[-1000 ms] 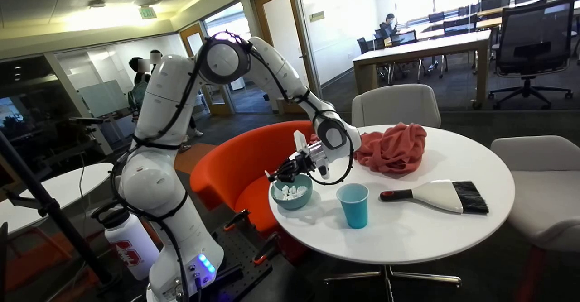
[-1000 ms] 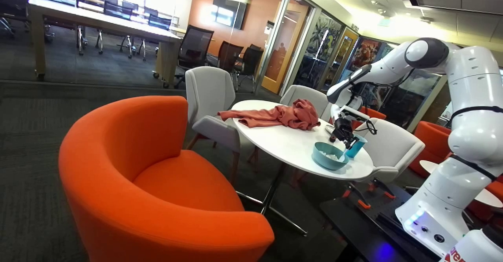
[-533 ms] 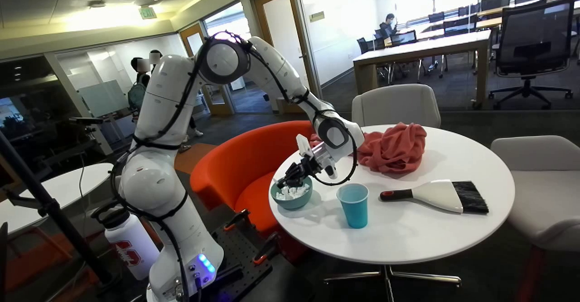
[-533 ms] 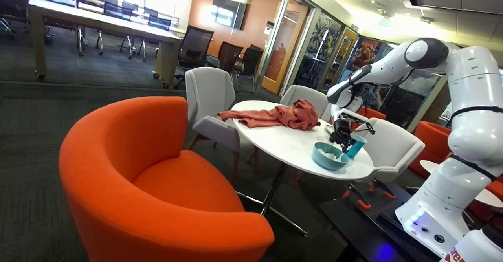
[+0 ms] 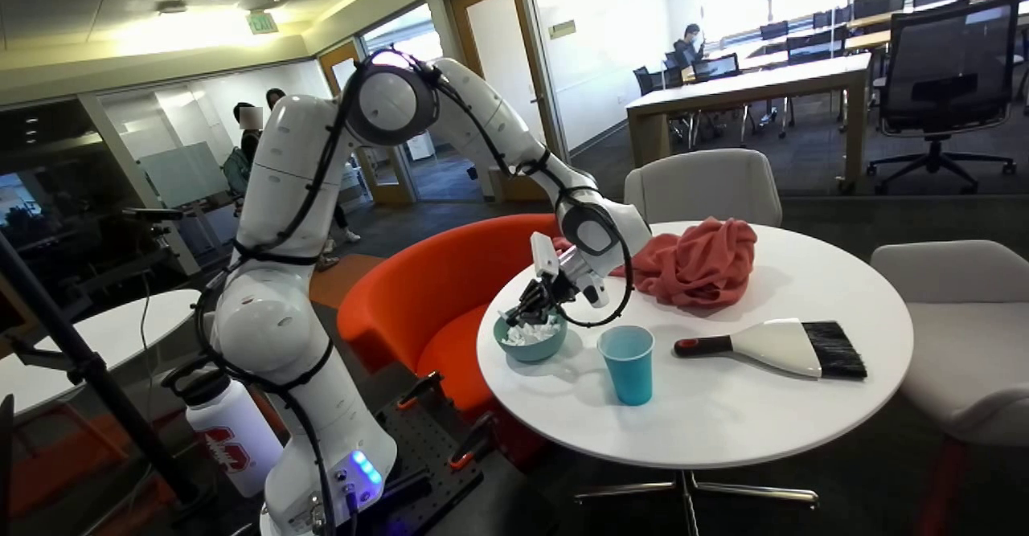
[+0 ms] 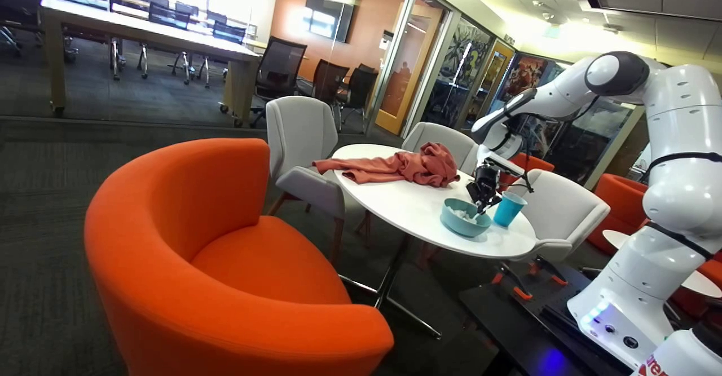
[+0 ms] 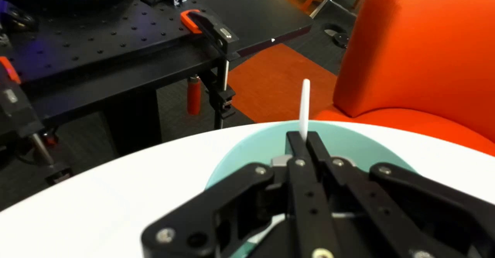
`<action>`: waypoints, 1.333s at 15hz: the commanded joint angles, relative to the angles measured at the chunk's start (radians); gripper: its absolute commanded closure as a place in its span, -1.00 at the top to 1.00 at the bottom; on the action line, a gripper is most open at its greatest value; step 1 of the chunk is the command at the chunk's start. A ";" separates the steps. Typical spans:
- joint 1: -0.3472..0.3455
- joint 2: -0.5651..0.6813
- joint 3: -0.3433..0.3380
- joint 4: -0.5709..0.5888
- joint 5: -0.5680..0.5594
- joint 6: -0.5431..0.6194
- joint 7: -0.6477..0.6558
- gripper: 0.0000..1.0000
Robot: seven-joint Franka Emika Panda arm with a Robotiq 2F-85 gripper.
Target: Shift the garment to the left then use the spoon to stir the contents of the bowl
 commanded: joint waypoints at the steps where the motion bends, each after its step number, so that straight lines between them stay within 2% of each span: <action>1: -0.024 -0.050 0.024 -0.044 0.064 0.071 -0.051 -0.98; 10: -0.055 -0.096 0.030 -0.048 0.200 0.046 -0.149 -0.98; 16: -0.058 -0.048 0.054 -0.016 0.248 -0.040 -0.214 -0.98; 20: -0.056 -0.023 0.064 -0.007 0.239 -0.147 -0.214 -0.98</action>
